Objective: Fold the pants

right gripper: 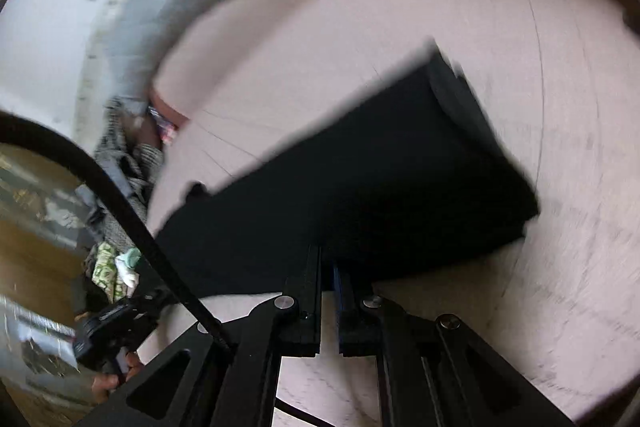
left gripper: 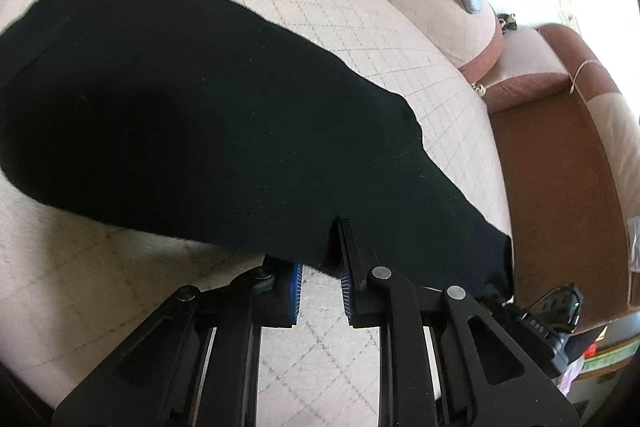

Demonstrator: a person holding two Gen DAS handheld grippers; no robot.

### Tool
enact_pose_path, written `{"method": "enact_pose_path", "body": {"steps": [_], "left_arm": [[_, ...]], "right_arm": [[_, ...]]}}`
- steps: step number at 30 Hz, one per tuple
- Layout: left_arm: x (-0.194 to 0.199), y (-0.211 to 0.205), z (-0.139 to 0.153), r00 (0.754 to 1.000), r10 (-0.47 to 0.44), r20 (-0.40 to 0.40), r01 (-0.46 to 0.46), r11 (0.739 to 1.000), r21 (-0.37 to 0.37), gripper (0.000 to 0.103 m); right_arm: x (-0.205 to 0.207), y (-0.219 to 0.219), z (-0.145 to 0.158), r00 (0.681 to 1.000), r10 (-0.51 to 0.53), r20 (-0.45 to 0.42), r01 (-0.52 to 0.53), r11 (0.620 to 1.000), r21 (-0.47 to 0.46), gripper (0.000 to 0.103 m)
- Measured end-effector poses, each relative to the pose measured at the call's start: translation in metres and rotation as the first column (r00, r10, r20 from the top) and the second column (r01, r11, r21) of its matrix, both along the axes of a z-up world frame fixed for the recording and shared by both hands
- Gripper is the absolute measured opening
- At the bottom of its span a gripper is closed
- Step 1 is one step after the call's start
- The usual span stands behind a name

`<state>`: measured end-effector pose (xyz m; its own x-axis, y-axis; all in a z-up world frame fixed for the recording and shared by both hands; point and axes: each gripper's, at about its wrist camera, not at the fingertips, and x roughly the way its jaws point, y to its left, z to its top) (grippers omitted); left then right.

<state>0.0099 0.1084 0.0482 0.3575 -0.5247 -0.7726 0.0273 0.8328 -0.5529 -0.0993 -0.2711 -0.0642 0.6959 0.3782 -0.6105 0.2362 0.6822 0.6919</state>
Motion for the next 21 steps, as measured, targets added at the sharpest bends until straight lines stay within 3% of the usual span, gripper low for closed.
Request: {"method": "enact_pose_path", "body": {"steps": [5, 9, 10, 13, 15, 18, 21], "left_arm": [[-0.019, 0.038, 0.027, 0.998, 0.001, 0.06, -0.004, 0.999, 0.052, 0.017], [-0.031, 0.104, 0.047, 0.984, 0.139, 0.109, -0.148, 0.986, 0.081, 0.021], [-0.03, 0.115, 0.048, 0.98, 0.164, 0.115, -0.174, 0.982, 0.08, 0.029], [-0.024, 0.151, 0.047, 0.956, 0.265, 0.123, -0.276, 0.958, 0.083, 0.043], [-0.016, 0.161, 0.042, 0.948, 0.294, 0.119, -0.305, 0.949, 0.083, 0.044], [0.008, 0.159, 0.031, 0.952, 0.291, 0.097, -0.302, 0.946, 0.118, 0.044], [0.031, 0.153, 0.015, 0.968, 0.246, 0.051, -0.251, 0.953, 0.168, 0.044]], "right_arm": [[-0.01, 0.004, 0.034, 0.999, 0.038, -0.02, -0.04, 0.995, -0.09, 0.008], [-0.016, 0.031, 0.059, 0.989, 0.14, 0.052, -0.127, 0.972, -0.199, 0.009], [-0.015, 0.041, 0.061, 0.981, 0.179, 0.072, -0.162, 0.968, -0.193, 0.009], [0.01, 0.083, 0.066, 0.93, 0.34, 0.138, -0.315, 0.933, -0.174, 0.009], [0.034, 0.122, 0.069, 0.882, 0.433, 0.187, -0.404, 0.898, -0.173, 0.009], [0.073, 0.182, 0.067, 0.805, 0.555, 0.209, -0.522, 0.831, -0.192, 0.009], [0.102, 0.229, 0.061, 0.76, 0.617, 0.203, -0.578, 0.785, -0.223, 0.009]]}}
